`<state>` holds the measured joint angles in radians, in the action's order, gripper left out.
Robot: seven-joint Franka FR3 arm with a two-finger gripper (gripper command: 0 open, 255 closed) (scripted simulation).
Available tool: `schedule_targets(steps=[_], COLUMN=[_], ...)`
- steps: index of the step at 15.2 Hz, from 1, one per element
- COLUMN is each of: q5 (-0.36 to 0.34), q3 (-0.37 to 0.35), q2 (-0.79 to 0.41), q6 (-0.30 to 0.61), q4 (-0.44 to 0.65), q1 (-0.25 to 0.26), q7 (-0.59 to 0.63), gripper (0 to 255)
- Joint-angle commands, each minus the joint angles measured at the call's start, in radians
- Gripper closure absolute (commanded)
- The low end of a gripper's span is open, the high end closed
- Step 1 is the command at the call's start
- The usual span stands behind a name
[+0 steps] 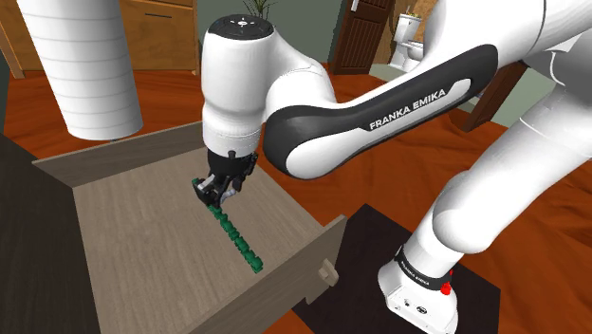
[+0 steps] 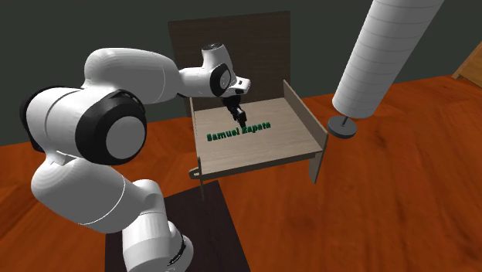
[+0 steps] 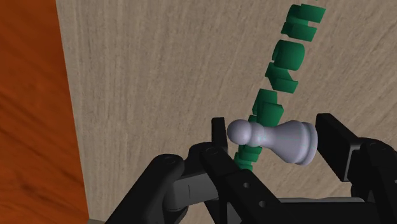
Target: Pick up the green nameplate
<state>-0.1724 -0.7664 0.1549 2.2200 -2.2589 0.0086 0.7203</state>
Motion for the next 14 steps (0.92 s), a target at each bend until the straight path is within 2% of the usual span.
schedule_targets(steps=[1, 14], q5=[0.007, 0.076], q3=[0.003, 0.038], q2=[0.006, 0.079], q6=[-0.012, -0.177], q4=[0.008, 0.125], q1=[0.001, 0.015], q7=[-0.008, -0.088], gripper=[255, 255])
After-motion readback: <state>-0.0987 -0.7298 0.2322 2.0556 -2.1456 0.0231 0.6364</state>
